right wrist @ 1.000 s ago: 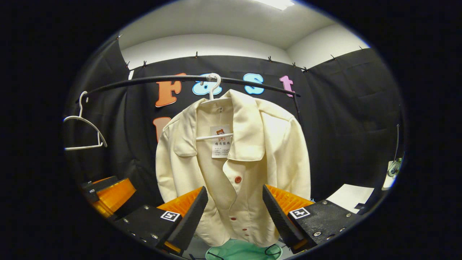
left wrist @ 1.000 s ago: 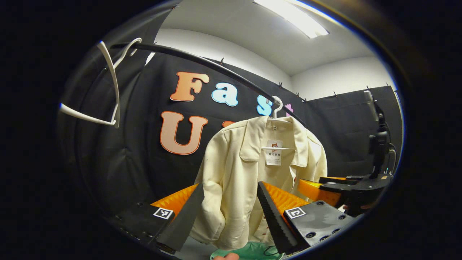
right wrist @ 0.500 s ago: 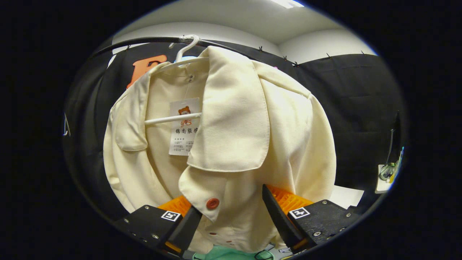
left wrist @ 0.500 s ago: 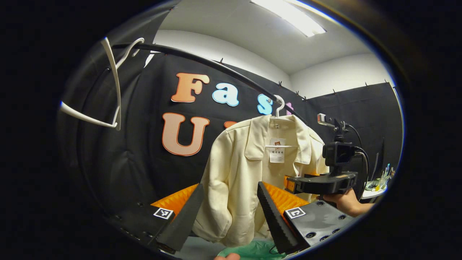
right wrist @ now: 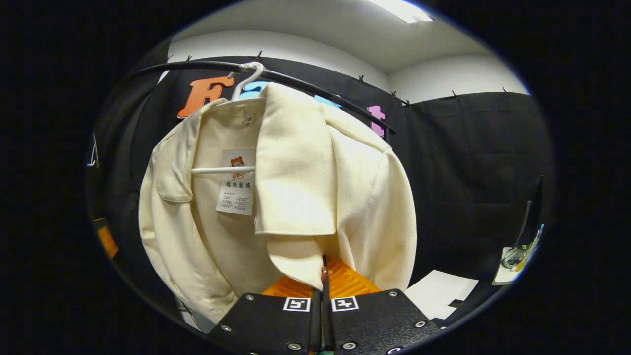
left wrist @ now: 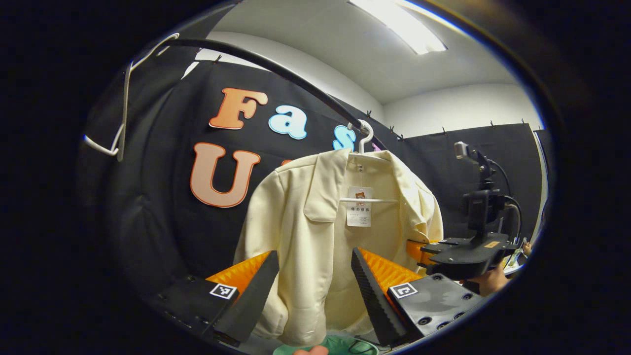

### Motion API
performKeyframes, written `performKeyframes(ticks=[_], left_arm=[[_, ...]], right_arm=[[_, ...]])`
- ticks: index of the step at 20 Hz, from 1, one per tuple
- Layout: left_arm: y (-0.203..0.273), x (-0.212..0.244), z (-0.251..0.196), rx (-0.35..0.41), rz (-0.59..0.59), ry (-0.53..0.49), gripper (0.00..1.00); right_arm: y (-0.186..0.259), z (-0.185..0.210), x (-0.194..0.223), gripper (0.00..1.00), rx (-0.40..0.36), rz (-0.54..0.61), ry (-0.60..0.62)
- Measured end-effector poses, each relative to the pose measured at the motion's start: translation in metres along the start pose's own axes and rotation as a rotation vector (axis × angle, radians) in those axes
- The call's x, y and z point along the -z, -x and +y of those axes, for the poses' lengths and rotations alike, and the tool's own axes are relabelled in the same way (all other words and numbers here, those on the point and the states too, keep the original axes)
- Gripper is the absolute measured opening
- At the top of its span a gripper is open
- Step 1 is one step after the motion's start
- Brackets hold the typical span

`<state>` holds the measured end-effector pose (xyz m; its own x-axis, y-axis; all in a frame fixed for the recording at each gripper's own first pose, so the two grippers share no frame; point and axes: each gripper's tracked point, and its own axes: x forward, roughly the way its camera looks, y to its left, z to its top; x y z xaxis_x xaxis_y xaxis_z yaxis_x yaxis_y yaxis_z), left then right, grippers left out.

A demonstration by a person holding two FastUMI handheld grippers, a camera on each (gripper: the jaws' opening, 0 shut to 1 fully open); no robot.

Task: Grasp the clothes on the hanger with both hands and then place them into the laundry hamper below.

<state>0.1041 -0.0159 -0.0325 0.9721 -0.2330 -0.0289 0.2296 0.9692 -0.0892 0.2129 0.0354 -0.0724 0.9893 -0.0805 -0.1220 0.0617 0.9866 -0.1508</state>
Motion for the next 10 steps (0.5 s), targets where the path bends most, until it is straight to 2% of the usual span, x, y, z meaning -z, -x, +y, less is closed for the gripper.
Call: performKeyframes(ticks=[5,6,9,10], left_arm=[[-0.079,0.017,0.006,-0.104,-0.012,-0.122,0.96],[-0.090,0.021,0.009,-0.138,-0.021,-0.151,0.97],[-0.113,0.029,0.003,-0.170,-0.054,-0.187,0.96],[-0.117,0.031,0.011,-0.207,-0.055,-0.207,1.00]], right_arm=[[0.018,0.000,-0.009,0.01,-0.029,-0.019,-0.018],[0.019,0.000,-0.009,0.01,-0.031,-0.022,-0.024],[0.021,-0.004,-0.009,0.01,-0.037,-0.028,-0.031],[0.021,-0.007,-0.010,0.01,-0.033,-0.034,-0.027]])
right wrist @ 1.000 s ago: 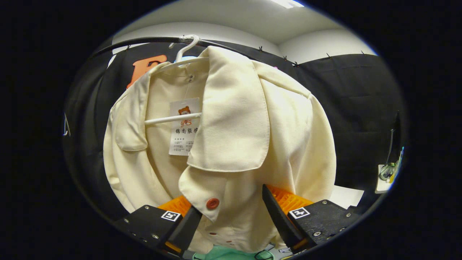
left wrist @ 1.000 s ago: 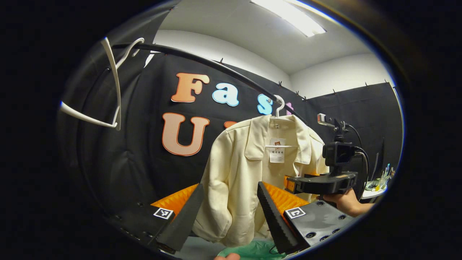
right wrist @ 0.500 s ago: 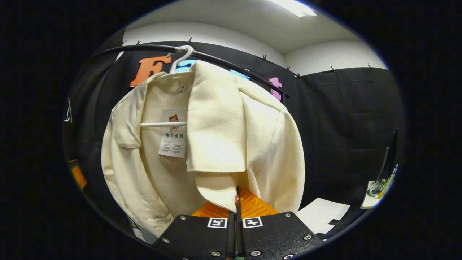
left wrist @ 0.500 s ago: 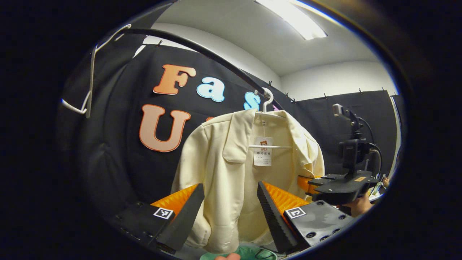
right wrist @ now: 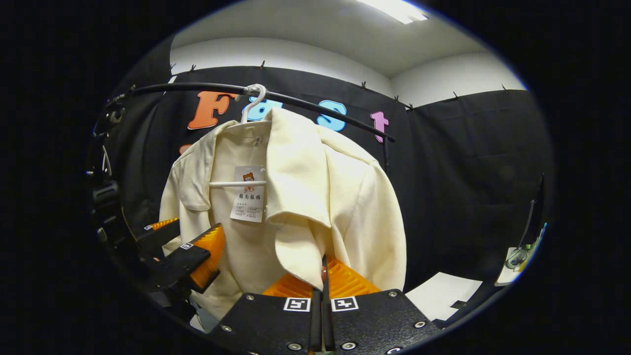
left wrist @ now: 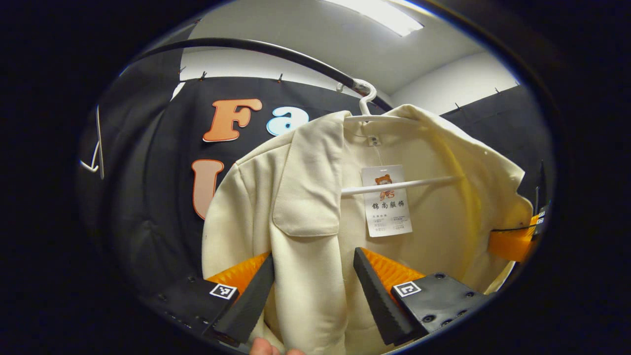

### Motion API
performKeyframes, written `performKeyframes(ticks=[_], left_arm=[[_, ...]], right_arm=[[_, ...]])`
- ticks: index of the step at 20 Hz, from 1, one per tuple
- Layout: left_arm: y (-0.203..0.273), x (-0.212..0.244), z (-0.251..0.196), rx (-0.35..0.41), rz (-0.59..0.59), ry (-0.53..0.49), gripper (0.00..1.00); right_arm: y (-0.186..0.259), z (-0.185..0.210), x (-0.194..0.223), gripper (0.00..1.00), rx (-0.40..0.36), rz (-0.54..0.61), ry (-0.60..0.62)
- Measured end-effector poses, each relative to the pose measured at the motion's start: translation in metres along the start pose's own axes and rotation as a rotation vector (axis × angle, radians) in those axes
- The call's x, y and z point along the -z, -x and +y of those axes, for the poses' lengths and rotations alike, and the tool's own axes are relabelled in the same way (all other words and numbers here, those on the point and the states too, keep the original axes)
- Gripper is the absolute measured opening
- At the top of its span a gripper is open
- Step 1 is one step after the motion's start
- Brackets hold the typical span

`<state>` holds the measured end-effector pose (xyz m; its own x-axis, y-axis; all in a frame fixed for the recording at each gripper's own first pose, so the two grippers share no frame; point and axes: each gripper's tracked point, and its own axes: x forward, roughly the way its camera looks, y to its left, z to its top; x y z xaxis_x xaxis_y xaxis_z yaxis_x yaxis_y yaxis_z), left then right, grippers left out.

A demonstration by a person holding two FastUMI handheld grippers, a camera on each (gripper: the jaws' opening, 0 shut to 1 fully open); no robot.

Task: Grasp the clothes on the hanger with both hands and then place them into the laundry hamper below.

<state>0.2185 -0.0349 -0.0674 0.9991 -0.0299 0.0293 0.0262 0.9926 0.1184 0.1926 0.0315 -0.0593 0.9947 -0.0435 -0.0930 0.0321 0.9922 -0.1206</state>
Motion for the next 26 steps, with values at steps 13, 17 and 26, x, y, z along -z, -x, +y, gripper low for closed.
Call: performKeyframes(ticks=[13,17,26], left_arm=[[0.016,-0.007,0.061,-0.007,-0.030,-0.036,0.12],[0.027,-0.026,0.077,-0.014,-0.032,0.013,0.10],[0.049,-0.074,0.108,-0.107,-0.138,-0.193,0.07]], right_arm=[[0.008,-0.022,-0.013,0.00,0.029,-0.030,-0.001],[0.027,-0.025,-0.029,0.00,0.048,-0.101,0.012],[0.044,-0.057,-0.071,0.00,0.085,-0.153,0.054]])
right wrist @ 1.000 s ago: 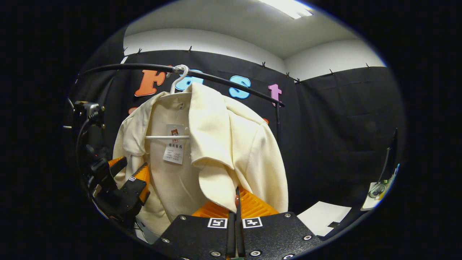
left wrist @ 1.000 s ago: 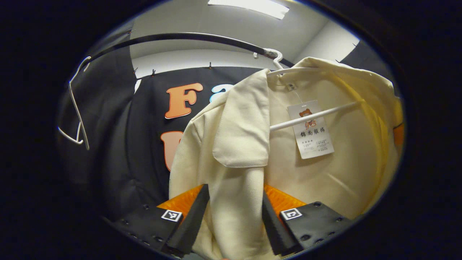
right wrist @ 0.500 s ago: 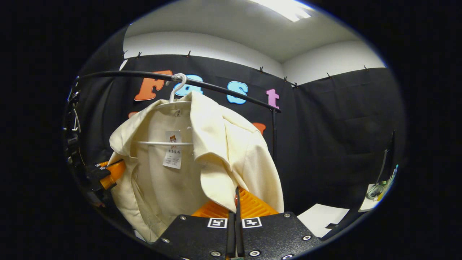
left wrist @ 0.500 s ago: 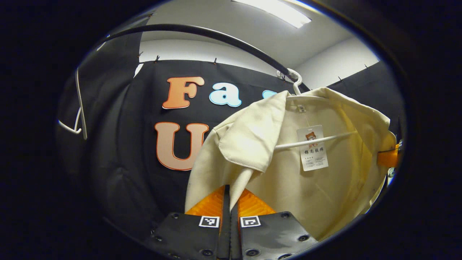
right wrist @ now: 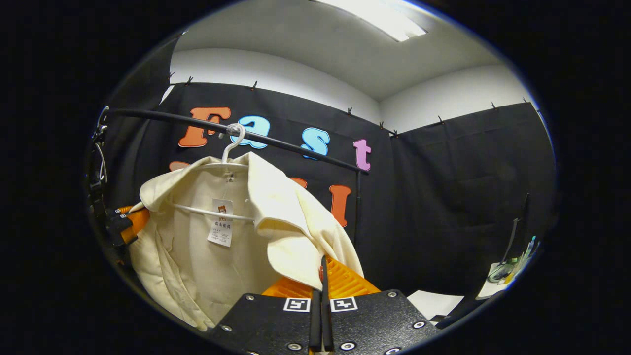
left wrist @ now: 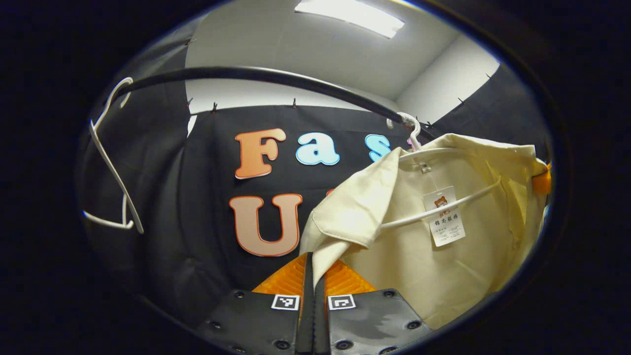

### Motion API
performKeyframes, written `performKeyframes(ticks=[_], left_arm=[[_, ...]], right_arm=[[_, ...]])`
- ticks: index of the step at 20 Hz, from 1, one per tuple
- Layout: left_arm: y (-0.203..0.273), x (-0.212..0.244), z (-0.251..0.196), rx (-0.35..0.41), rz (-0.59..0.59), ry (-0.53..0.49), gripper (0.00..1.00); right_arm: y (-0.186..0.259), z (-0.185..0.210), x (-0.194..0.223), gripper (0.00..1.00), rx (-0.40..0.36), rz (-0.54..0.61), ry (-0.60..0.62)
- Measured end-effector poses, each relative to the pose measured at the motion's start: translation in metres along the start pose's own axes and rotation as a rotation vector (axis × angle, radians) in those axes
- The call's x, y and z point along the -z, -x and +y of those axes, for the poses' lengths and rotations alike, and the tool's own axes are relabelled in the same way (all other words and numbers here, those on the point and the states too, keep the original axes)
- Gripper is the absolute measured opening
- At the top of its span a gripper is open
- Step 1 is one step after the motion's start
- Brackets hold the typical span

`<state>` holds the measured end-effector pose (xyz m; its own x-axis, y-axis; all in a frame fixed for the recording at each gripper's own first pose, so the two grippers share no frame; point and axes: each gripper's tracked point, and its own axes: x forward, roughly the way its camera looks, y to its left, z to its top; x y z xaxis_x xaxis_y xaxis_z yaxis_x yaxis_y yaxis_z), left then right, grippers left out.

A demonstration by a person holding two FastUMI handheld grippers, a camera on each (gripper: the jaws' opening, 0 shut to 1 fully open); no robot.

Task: Grasp the clothes on the hanger with both hands and then place them into the laundry hamper below.

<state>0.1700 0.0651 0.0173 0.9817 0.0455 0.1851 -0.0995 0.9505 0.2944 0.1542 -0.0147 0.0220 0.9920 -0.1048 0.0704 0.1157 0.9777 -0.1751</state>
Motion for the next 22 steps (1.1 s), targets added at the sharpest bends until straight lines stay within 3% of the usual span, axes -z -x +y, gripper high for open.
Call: performKeyframes(ticks=[2,7,12,18,22], left_arm=[[-0.005,-0.010,0.014,-0.033,-0.034,-0.077,0.07],[-0.015,-0.022,0.036,-0.106,-0.069,-0.150,0.07],[-0.041,-0.037,0.050,-0.147,-0.086,-0.115,0.07],[-0.068,-0.039,0.054,-0.158,-0.094,-0.124,0.07],[-0.094,-0.029,0.056,-0.147,-0.074,-0.068,0.07]], right_arm=[[0.002,-0.016,-0.010,0.00,0.025,-0.022,0.015],[0.005,-0.042,-0.041,0.00,0.078,-0.079,0.072],[-0.021,-0.070,-0.086,0.00,0.120,-0.133,0.117],[-0.050,-0.087,-0.097,0.00,0.112,-0.123,0.081],[-0.087,-0.095,-0.115,0.00,0.112,-0.147,0.076]])
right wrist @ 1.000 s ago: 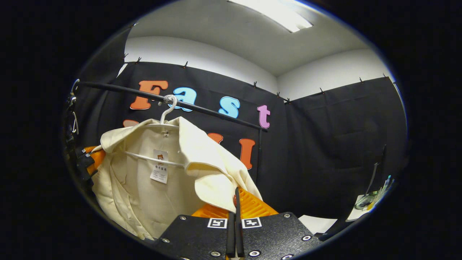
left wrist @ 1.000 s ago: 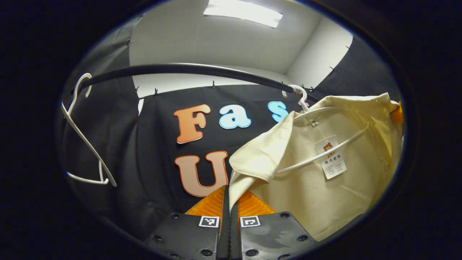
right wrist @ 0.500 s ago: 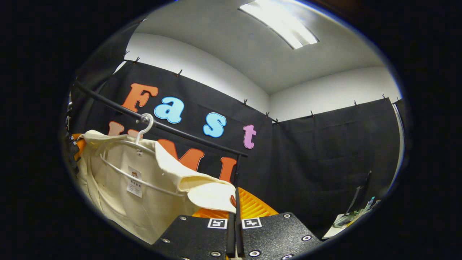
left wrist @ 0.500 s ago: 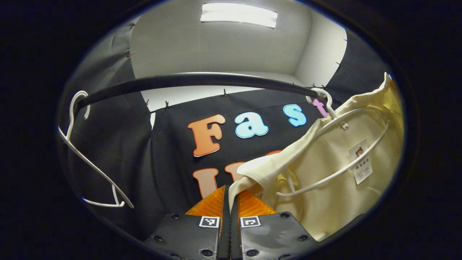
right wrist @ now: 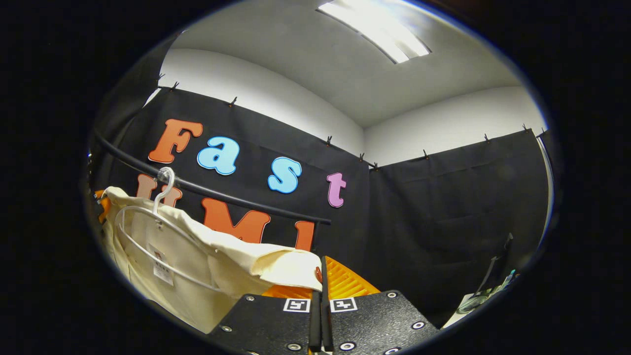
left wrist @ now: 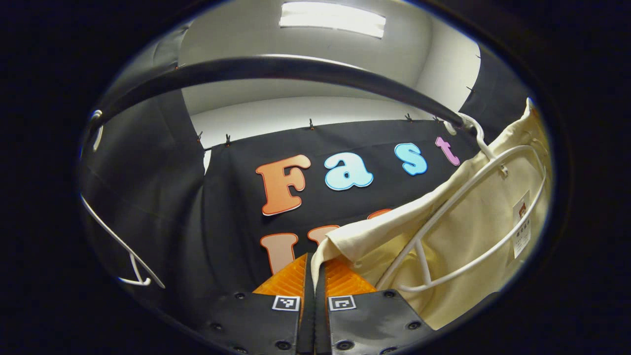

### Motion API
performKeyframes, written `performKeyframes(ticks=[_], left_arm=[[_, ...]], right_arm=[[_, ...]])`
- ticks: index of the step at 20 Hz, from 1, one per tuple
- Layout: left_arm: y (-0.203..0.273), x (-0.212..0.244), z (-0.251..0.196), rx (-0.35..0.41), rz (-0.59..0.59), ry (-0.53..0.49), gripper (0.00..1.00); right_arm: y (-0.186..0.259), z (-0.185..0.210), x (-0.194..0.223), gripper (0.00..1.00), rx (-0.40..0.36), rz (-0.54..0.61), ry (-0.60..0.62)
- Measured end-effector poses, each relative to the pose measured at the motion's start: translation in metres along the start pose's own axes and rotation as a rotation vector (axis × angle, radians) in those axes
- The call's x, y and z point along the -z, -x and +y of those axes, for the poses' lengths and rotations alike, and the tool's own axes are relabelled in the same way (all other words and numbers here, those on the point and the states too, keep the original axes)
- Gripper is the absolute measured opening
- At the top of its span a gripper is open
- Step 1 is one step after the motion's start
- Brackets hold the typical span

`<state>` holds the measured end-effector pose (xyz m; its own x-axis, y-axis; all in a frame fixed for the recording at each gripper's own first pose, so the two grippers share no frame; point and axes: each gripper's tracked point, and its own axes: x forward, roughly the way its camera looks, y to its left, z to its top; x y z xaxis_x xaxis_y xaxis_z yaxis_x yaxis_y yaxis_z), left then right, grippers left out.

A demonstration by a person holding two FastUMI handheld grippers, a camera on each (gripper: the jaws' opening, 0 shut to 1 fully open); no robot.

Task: Grasp the clothes on the hanger with both hands and then place them into the laundry hamper below.

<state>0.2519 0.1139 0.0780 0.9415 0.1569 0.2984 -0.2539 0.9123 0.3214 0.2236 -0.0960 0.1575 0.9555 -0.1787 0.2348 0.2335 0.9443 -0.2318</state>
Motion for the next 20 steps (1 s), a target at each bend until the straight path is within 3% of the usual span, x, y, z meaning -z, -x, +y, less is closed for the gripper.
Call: performKeyframes(ticks=[8,20], left_arm=[[-0.004,0.032,-0.009,0.030,0.095,0.029,0.07],[0.011,0.064,-0.025,0.083,0.198,0.066,0.07]], right_arm=[[-0.058,0.017,0.034,0.00,-0.010,0.015,-0.017],[-0.060,0.029,0.101,0.00,-0.033,0.114,0.045]])
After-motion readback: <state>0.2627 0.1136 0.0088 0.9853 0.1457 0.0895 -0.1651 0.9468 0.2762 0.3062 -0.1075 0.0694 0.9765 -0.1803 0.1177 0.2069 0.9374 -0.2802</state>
